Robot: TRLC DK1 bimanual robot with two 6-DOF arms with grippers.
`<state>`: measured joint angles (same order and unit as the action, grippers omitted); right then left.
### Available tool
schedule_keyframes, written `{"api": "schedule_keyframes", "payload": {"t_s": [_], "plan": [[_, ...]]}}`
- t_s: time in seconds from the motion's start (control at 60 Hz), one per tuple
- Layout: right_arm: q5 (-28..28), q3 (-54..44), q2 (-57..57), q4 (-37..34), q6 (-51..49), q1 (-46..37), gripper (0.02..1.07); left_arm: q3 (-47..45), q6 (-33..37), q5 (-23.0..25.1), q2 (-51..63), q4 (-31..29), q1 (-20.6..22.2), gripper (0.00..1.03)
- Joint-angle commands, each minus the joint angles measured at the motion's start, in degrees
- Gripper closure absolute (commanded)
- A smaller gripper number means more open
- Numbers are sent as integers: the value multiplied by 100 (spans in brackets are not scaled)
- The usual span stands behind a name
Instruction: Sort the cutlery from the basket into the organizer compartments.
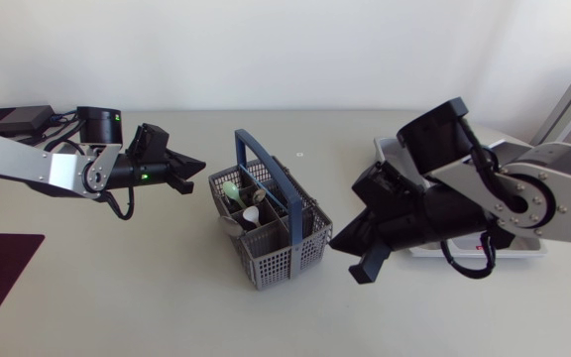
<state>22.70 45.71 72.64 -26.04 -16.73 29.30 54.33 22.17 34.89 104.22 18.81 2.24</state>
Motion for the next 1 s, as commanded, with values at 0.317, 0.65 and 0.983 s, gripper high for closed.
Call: {"api": "schedule_keyframes", "payload": {"t_s": [0.317,0.65,0.983], "plan": [[-64,-212,1138,1136,91,261,101,447,-117,466,555,-272,215,100],[-178,157,1340,1365,38,-302,101,-18,375,861,116,-791,365,100],[-143,764,1956,1558,-58,-847,101,-994,621,940,-860,-1028,725,100]]}}
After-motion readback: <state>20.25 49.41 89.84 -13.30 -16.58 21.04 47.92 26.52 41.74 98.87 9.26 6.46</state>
